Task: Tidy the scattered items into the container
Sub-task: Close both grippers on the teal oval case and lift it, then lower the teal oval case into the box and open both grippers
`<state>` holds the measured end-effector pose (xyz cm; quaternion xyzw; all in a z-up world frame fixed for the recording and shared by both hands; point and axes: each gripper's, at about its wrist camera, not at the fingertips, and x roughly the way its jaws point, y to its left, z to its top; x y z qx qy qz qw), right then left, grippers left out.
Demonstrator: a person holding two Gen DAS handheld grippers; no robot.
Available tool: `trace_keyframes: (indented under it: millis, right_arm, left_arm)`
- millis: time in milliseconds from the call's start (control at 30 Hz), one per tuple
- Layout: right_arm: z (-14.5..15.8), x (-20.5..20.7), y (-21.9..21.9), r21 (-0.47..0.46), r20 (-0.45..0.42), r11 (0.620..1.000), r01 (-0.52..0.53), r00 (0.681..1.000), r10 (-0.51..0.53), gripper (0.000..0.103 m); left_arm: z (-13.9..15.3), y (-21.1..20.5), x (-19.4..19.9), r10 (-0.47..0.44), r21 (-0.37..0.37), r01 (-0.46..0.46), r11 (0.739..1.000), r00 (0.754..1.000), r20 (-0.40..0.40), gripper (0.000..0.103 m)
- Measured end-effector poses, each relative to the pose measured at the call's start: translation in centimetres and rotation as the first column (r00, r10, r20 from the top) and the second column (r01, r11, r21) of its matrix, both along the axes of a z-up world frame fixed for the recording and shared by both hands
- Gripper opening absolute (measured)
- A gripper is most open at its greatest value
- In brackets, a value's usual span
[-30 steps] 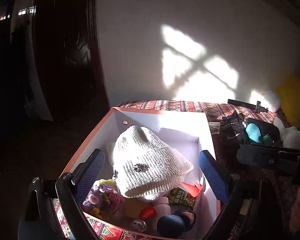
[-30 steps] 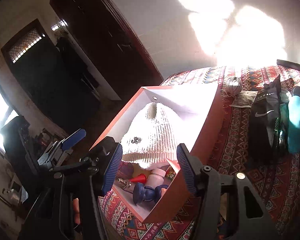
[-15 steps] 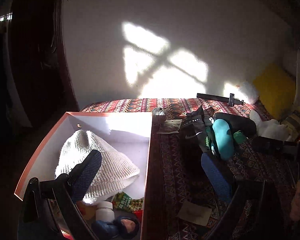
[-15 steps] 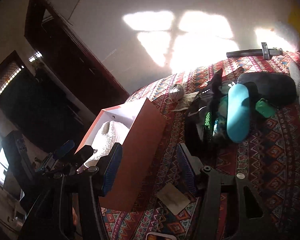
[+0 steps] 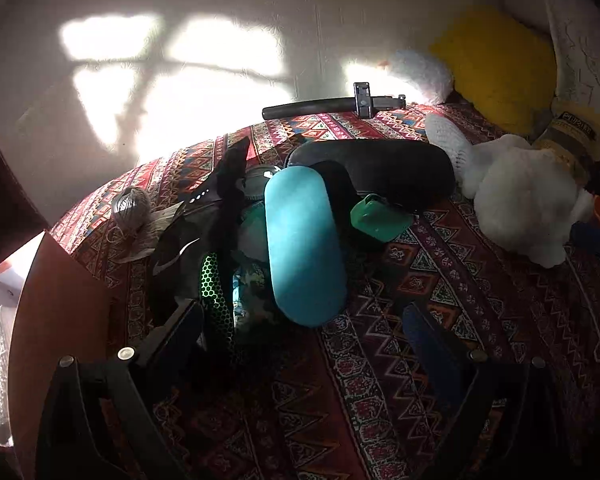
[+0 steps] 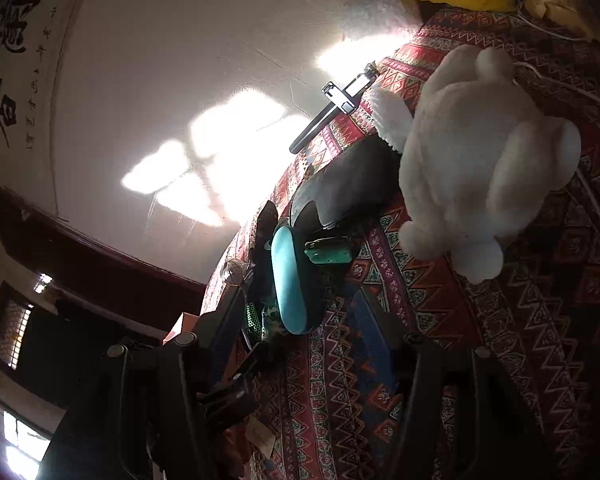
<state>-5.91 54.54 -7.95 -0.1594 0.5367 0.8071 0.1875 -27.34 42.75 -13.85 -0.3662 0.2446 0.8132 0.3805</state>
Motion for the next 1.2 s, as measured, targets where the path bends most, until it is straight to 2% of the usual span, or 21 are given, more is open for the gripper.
trace_keyframes:
  millis: [133, 167, 200, 233, 300, 400, 467, 567, 700, 833, 933, 1000, 1033, 1067, 1100, 1133, 1200]
  right_arm:
    - [-0.6, -0.1, 1.5, -0.032, -0.006, 0.999, -0.004, 1.0, 0.004, 0.057]
    - [-0.5, -0.5, 1.7, -0.029, -0.007, 0.999, -0.016, 1.0, 0.016, 0.057]
    - [-0.3, -0.8, 1.8, -0.022, -0.007, 0.999, -0.029, 1.0, 0.029, 0.057]
    - [-0.2, -1.2, 1.7, -0.013, -0.006, 0.999, -0.041, 0.999, 0.041, 0.057]
    - [0.2, -1.9, 1.5, 0.013, 0.001, 0.998, -0.062, 0.998, 0.062, 0.057]
    - [0.1, -2.8, 0.6, 0.025, 0.023, 0.995, -0.096, 0.995, 0.095, 0.057]
    - [-0.2, -3.5, 0.1, 0.015, 0.039, 0.993, -0.121, 0.992, 0.12, 0.057]
    - [-1.9, -4.4, -1.1, -0.036, 0.07, 0.984, -0.173, 0.982, 0.175, 0.057]
    - [-6.6, -6.5, -3.7, -0.209, 0.112, 0.938, -0.277, 0.946, 0.304, 0.057]
    - [-11.2, -8.4, -7.0, -0.376, 0.123, 0.878, -0.298, 0.923, 0.366, 0.057]
    - [-12.9, -9.8, -9.4, -0.444, 0.077, 0.835, -0.324, 0.915, 0.396, 0.059]
    - [-12.8, -10.2, -10.1, -0.444, 0.07, 0.838, -0.317, 0.92, 0.385, 0.06]
    - [-12.6, -10.3, -10.2, -0.436, 0.058, 0.842, -0.318, 0.923, 0.379, 0.055]
    - [-12.3, -10.5, -10.4, -0.413, 0.053, 0.851, -0.325, 0.924, 0.378, 0.042]
    - [-11.9, -11.0, -10.6, -0.398, 0.033, 0.85, -0.346, 0.92, 0.39, 0.041]
    - [-11.3, -11.3, -11.0, -0.379, 0.024, 0.855, -0.354, 0.92, 0.391, 0.041]
    - [-9.5, -12.0, -11.9, -0.319, -0.008, 0.869, -0.378, 0.918, 0.397, 0.04]
  left_arm:
    - [-3.4, 3.8, -3.9, 0.043, -0.057, -0.039, 0.998, 0.996, 0.078, 0.1]
    - [-4.2, 4.6, -4.4, 0.045, -0.073, -0.039, 0.997, 0.996, 0.081, 0.097]
    - [-4.9, 5.2, -4.5, 0.036, -0.094, -0.029, 0.995, 0.996, 0.078, 0.091]
    - [-5.6, 5.7, -4.5, 0.03, -0.124, -0.021, 0.992, 0.997, 0.067, 0.069]
    - [-6.1, 5.7, -4.2, 0.032, -0.134, -0.023, 0.991, 0.997, 0.066, 0.067]
    - [-5.3, 4.4, -3.0, 0.017, -0.131, -0.001, 0.991, 0.992, 0.126, 0.066]
    - [-4.2, 2.6, -1.1, -0.002, -0.114, 0.016, 0.993, 0.993, 0.12, 0.065]
    - [-2.4, -1.6, 2.1, -0.029, -0.055, 0.039, 0.998, 0.984, 0.175, 0.064]
    - [-1.9, -7.3, 5.6, -0.03, -0.033, 0.039, 0.999, 0.974, 0.225, 0.064]
    - [-3.2, -12.2, 7.3, -0.01, 0.014, 0.005, 1.0, 0.933, 0.36, 0.064]
    - [-3.3, -13.7, 8.0, -0.016, 0.054, -0.007, 0.999, 0.909, 0.417, 0.064]
    - [-2.9, -14.7, 7.9, -0.017, 0.077, -0.018, 0.997, 0.905, 0.425, 0.064]
    - [-2.7, -15.3, 7.6, -0.016, 0.094, -0.028, 0.995, 0.903, 0.43, 0.064]
    - [-2.4, -15.9, 7.2, -0.012, 0.113, -0.042, 0.993, 0.899, 0.437, 0.064]
    - [-2.0, -16.5, 6.9, -0.01, 0.133, -0.055, 0.99, 0.898, 0.441, 0.064]
    - [-1.4, -17.1, 6.6, -0.008, 0.152, -0.065, 0.986, 0.9, 0.435, 0.064]
    - [0.2, -18.2, 6.8, -0.008, 0.179, -0.067, 0.982, 0.921, 0.39, 0.064]
